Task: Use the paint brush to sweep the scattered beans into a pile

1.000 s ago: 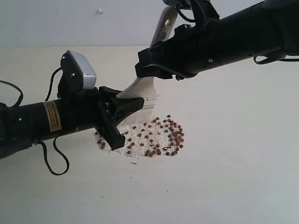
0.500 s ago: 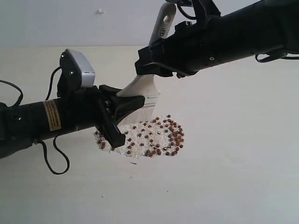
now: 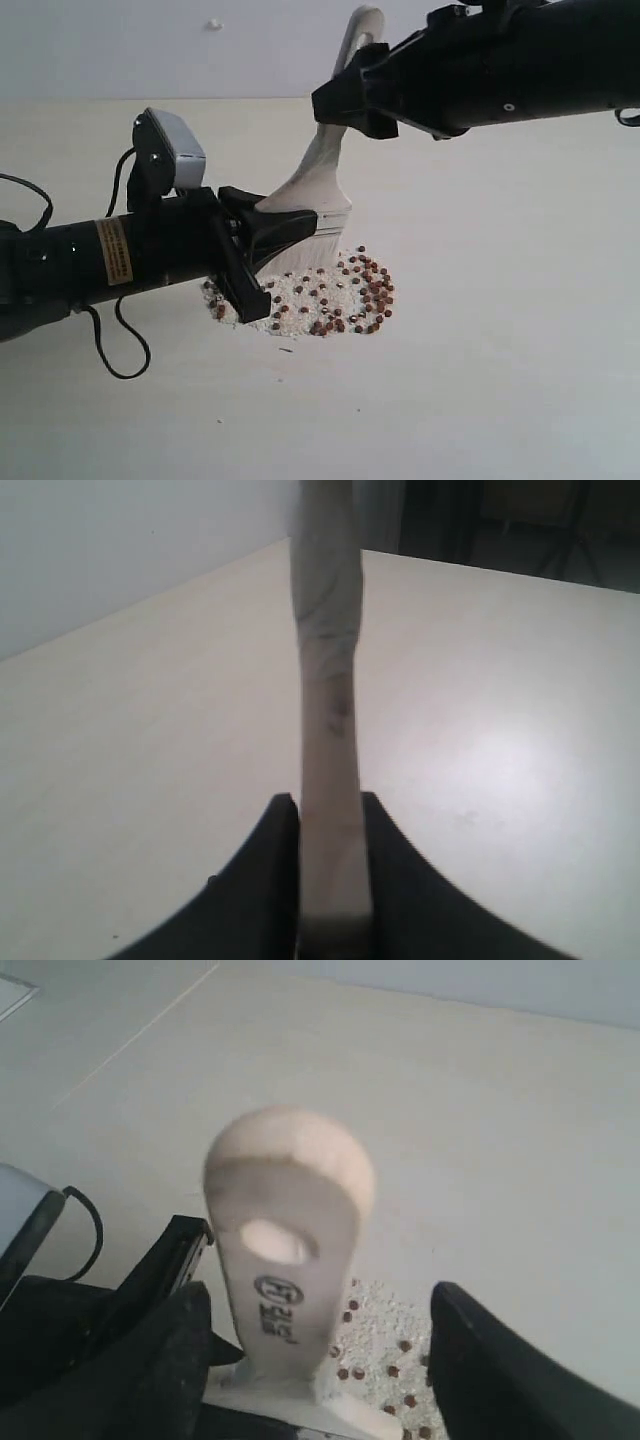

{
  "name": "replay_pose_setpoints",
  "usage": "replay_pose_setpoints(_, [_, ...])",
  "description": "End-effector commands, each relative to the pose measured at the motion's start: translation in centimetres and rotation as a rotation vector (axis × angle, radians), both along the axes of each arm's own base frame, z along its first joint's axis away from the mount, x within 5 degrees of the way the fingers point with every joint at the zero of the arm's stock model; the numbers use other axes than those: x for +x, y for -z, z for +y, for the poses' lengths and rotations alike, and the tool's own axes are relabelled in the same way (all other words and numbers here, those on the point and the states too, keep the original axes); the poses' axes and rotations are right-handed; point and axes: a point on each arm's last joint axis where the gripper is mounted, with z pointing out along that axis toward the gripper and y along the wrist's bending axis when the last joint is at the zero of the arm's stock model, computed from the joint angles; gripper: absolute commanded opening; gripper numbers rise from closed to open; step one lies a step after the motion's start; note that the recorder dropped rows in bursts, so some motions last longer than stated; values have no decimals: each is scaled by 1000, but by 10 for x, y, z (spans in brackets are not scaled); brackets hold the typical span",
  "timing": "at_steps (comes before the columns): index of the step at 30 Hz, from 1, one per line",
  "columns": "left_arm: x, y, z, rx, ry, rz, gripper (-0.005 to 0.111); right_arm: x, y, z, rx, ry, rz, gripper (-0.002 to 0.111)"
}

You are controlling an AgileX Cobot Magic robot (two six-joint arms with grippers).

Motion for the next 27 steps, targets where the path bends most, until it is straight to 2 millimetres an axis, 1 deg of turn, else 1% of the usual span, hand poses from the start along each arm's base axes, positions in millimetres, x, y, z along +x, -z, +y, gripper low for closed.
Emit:
replay_pose_setpoints(1, [1, -4, -1, -43, -11, 17, 0, -12, -12, -15, 3, 69, -88, 60])
replay_pose_setpoints(6, [1, -5, -1, -47, -18, 27, 0, -35, -22, -33, 21, 122, -160, 60])
replay_pose_setpoints(8, [1, -5, -1, -51, -20, 40, 0, -48, -27, -41, 26, 117, -198, 60])
replay_pose_setpoints(12, [1, -5, -1, -55, -22, 52, 0, -81, -33, -56, 78, 98, -236, 56])
replay_pose_setpoints(14, [1, -5, -1, -59, -25, 67, 0, -102, -30, -66, 101, 89, -260, 49])
replay_pose_setpoints(17, [1, -4, -1, -60, -21, 75, 0, -132, -16, -78, 123, 50, -269, 38])
replay_pose_setpoints(19, [0, -4, -1, -63, -20, 90, 0, -152, -5, -85, 140, 9, -274, 33])
replay_pose_setpoints(21, [0, -4, -2, -63, -18, 95, 0, -167, 5, -91, 173, -1, -279, 30])
replay_pose_setpoints(25, [-3, -5, -2, -70, 9, 113, 0, -189, 26, -103, 246, 10, -294, 27])
replay_pose_setpoints(26, [-3, -5, -2, -72, 11, 116, 0, -191, 34, -104, 257, 13, -283, 27])
replay_pose_setpoints(27, [-3, -7, -3, -95, 15, 127, 0, -197, 48, -106, 278, 16, -270, 27])
